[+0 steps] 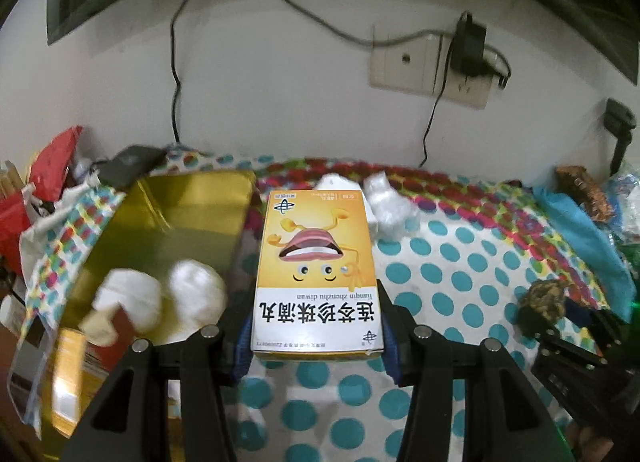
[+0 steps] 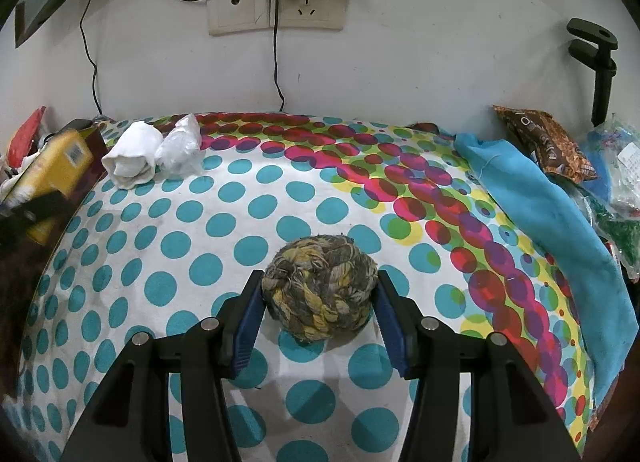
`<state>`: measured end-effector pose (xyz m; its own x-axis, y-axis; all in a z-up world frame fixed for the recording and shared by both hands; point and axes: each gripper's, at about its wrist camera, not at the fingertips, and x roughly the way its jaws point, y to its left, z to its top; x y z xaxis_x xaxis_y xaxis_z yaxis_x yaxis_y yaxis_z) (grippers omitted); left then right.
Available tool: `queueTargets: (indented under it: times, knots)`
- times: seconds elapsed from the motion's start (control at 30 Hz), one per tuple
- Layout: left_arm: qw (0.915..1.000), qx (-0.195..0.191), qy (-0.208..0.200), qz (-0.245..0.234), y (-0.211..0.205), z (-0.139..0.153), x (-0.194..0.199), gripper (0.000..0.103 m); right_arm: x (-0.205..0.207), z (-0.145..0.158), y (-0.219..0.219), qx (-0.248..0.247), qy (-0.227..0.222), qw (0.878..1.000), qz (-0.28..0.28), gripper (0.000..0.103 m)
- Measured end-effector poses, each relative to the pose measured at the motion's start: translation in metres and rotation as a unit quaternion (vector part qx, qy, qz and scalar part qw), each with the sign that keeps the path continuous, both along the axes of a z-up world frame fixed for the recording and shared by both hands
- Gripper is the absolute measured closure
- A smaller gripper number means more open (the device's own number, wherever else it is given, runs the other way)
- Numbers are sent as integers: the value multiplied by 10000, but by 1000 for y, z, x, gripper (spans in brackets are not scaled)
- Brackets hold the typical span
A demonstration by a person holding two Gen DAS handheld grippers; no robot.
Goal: Organize objects
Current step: 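Carry the yellow medicine box into the gold tray and open the left tool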
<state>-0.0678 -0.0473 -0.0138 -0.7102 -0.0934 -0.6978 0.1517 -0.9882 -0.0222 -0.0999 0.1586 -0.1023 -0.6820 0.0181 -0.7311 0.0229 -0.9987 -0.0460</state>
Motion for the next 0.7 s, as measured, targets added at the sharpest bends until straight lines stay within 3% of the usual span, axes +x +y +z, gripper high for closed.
queueTargets:
  times: [0.23, 0.53, 0.7]
  knots:
    - [10000, -43, -15, 52, -43, 26, 10, 52, 0, 1, -1, -23, -3, 10000, -1, 53]
    - [9973, -411, -496, 339, -103, 13, -5, 52, 0, 0, 0, -31, -5, 10000, 5, 52]
    - [9946, -418, -922, 206, -119, -2, -22, 52, 0, 0, 0, -33, -4, 10000, 4, 52]
